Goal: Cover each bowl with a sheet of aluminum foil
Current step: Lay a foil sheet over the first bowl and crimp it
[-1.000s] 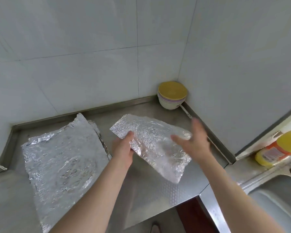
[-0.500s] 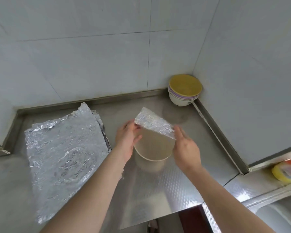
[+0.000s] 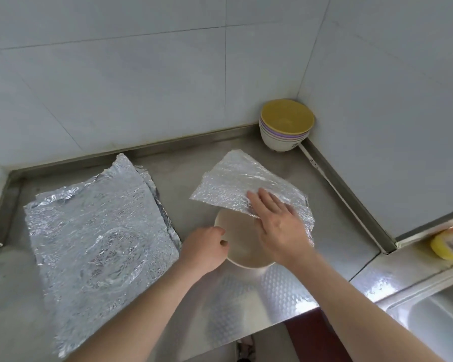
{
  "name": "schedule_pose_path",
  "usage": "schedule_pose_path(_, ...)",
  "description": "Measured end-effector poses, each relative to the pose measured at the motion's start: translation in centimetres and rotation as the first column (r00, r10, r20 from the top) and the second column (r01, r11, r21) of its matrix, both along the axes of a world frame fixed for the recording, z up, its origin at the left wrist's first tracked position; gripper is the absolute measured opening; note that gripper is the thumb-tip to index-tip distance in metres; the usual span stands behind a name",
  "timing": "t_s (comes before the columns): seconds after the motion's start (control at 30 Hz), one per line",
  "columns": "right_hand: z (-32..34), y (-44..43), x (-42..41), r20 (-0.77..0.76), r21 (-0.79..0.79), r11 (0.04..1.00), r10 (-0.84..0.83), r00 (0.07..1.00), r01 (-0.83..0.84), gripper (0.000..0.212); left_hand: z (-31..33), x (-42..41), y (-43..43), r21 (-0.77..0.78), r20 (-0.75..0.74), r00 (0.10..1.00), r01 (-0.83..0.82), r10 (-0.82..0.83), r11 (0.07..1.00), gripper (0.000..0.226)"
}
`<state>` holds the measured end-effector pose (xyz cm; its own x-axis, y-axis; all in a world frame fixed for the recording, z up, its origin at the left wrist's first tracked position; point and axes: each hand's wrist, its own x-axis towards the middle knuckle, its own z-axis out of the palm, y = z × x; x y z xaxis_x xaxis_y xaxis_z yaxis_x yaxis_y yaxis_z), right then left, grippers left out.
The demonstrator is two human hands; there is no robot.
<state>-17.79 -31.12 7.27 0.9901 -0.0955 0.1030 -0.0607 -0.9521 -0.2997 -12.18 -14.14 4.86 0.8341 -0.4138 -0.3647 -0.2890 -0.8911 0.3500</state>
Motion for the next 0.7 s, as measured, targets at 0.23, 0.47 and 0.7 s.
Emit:
schedule_pose_path(0.23, -3.6, 2.3, -2.8, 0.009, -0.024, 0.999, -0.043, 0.999, 0.043, 0.06, 0.0, -2.2, 3.9, -0.248, 0.143, 0.988, 0.09, -0.055, 0.965, 0.019)
schedule_pose_path(0.47, -5.4, 3.0, -5.4, 0.059, -0.114, 0.99, 0.09, 0.994, -0.082, 0.056, -4.4, -3.0, 4.4, -0.018, 0.656, 0.661, 0.496, -0.364, 0.868, 0.078)
schedule_pose_path(0.7, -7.2, 0.0, -5.5, 0.169, -0.351, 0.89, 0.367, 0.915, -0.292, 0.055, -6.0, -1.9, 3.5, -0.151, 0.758, 0.577, 0.608, -0.303, 0.779, 0.05)
